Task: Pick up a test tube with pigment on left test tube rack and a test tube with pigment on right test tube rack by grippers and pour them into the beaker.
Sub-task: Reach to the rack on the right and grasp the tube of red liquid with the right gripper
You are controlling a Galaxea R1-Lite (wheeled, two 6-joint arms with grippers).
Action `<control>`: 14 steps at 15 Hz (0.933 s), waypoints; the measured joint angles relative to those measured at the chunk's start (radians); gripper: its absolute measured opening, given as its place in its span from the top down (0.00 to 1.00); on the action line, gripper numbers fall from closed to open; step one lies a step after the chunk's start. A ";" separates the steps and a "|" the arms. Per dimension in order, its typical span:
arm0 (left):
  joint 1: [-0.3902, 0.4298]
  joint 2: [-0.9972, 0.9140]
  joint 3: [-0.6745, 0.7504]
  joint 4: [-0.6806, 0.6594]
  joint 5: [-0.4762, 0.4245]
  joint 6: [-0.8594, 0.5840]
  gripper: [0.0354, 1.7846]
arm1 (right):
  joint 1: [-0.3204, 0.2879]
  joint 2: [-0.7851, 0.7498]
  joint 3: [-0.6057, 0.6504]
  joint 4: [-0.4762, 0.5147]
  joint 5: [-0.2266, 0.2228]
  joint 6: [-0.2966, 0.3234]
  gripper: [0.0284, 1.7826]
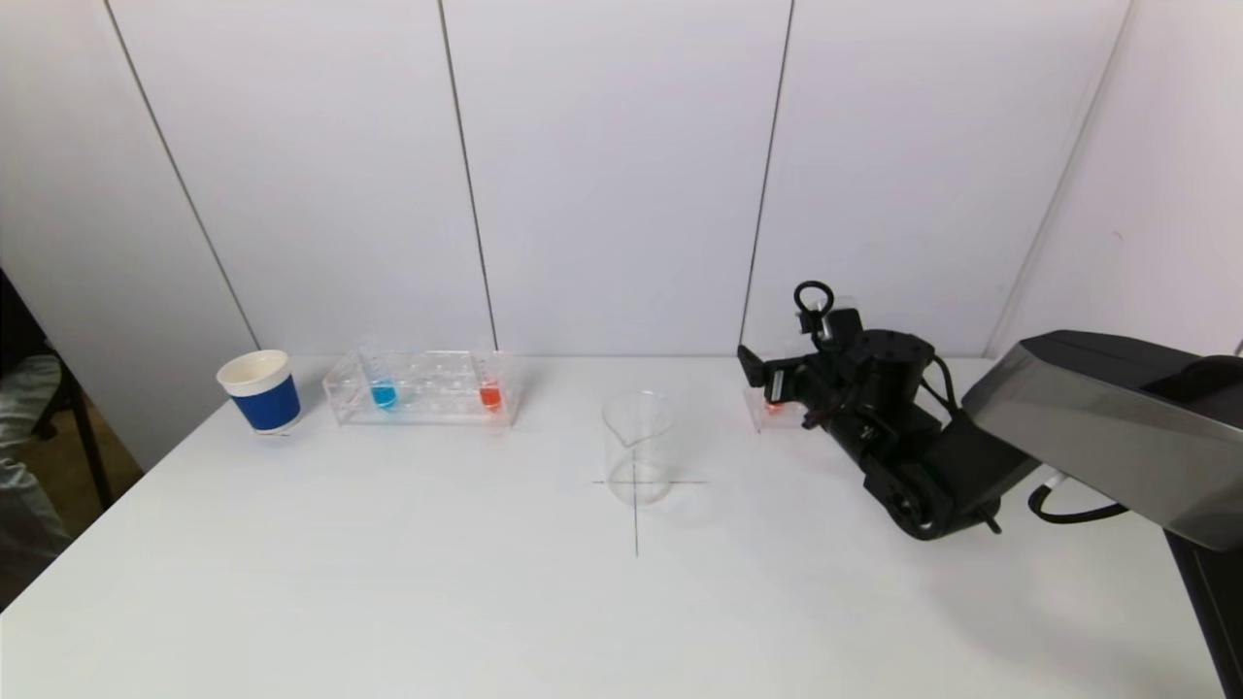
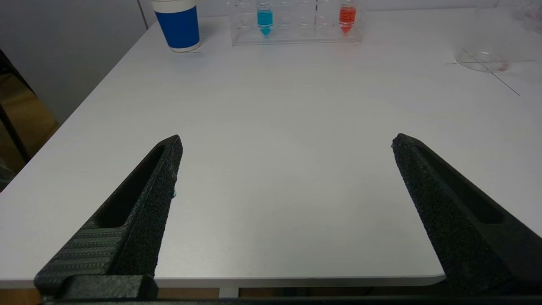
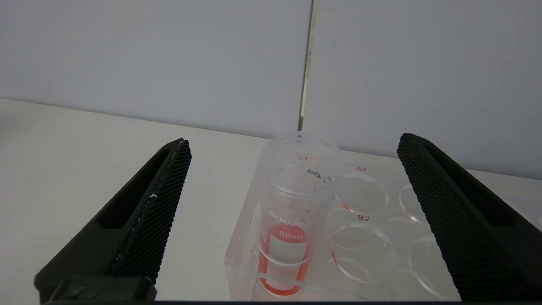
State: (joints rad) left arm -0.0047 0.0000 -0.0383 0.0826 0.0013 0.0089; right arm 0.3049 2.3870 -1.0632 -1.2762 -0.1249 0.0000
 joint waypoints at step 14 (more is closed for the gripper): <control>0.000 0.000 0.000 0.000 0.000 -0.001 0.03 | 0.001 0.024 -0.001 -0.014 -0.020 0.003 0.00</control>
State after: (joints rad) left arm -0.0047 0.0000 -0.0383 0.0826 0.0013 0.0077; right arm 0.3060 2.4111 -1.0647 -1.2906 -0.1451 0.0032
